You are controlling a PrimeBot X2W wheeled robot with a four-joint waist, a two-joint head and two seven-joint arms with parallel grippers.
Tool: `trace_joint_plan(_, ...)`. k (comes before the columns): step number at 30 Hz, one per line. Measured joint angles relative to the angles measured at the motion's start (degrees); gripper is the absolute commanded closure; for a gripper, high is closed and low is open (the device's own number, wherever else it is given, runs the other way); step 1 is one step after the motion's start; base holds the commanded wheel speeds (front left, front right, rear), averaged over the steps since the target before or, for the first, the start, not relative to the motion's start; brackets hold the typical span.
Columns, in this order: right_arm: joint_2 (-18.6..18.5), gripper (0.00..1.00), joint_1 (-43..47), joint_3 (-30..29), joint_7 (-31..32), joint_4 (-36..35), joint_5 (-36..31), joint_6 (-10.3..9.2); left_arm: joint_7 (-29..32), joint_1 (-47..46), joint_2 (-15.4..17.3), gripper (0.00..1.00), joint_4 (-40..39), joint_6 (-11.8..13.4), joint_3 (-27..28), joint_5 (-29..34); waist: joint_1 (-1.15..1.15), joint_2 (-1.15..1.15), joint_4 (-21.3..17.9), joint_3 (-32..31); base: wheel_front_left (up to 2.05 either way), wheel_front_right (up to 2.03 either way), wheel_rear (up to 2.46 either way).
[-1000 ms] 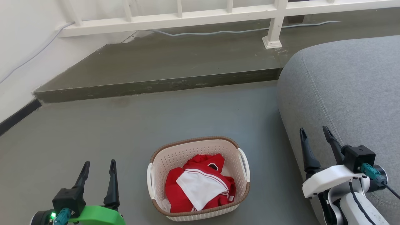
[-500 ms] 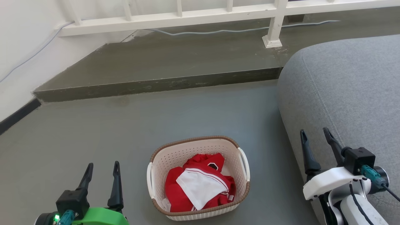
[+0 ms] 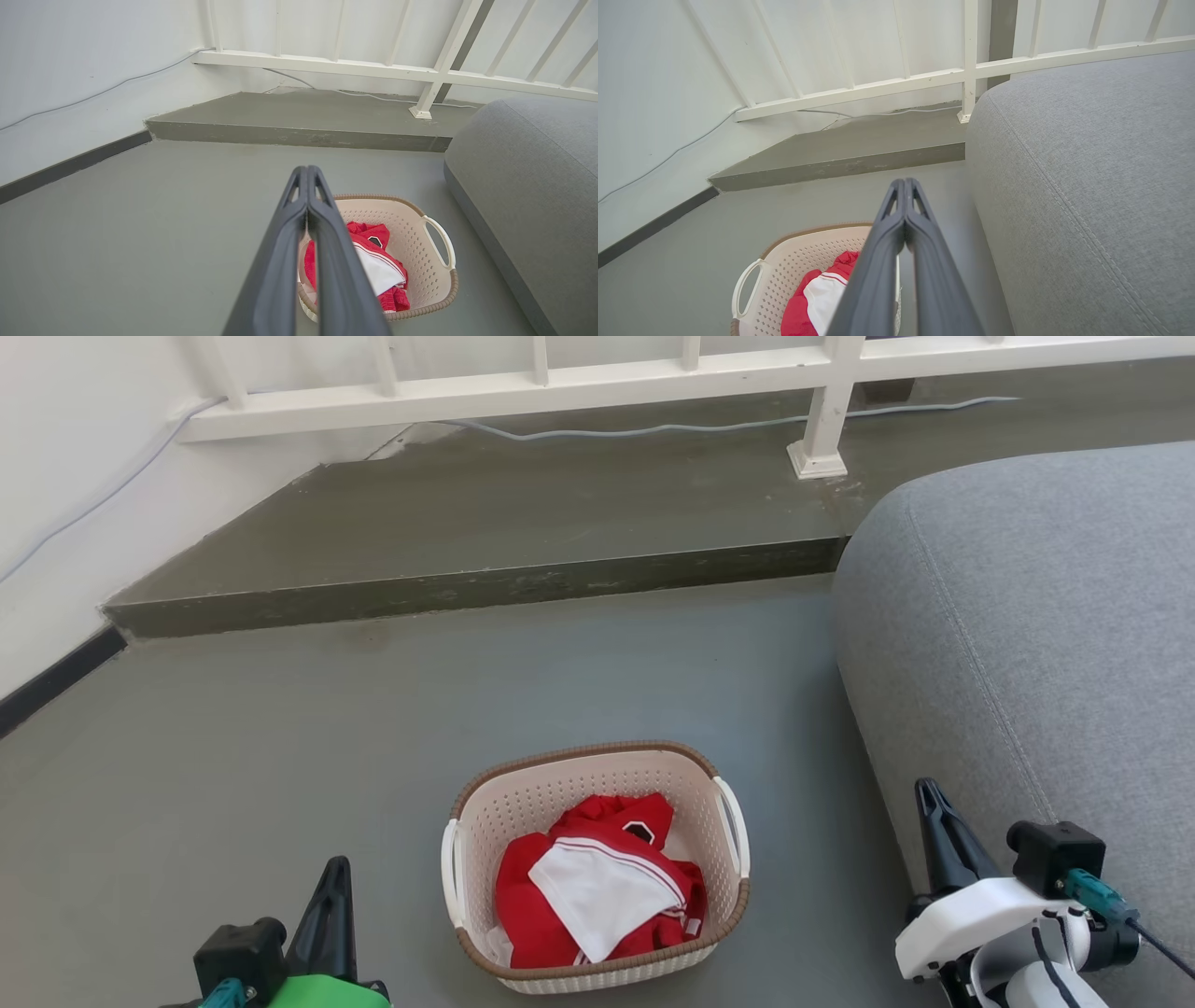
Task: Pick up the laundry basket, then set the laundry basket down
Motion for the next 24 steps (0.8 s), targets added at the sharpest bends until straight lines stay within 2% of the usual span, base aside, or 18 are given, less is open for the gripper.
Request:
trace_joint_plan(19, 1.56, 1.0, -0.02, -3.99, 3.52, -0.81, 15.47, 2.0, 1.55, -0.06, -0.77, 1.0, -0.02, -1.1, 2.74, -15.74, 0.0, 0.0, 1.08, -0.18, 0.0, 0.0, 0.0)
trace_joint_plan(24, 1.56, 1.0, -0.11, -4.86, 4.27, -0.83, 18.59, 2.44, 1.97, -0.15, -0.75, 1.0, 0.36, -2.04, 3.1, -18.92, 0.0, 0.0, 1.29, -0.22, 0.0, 0.0, 0.0)
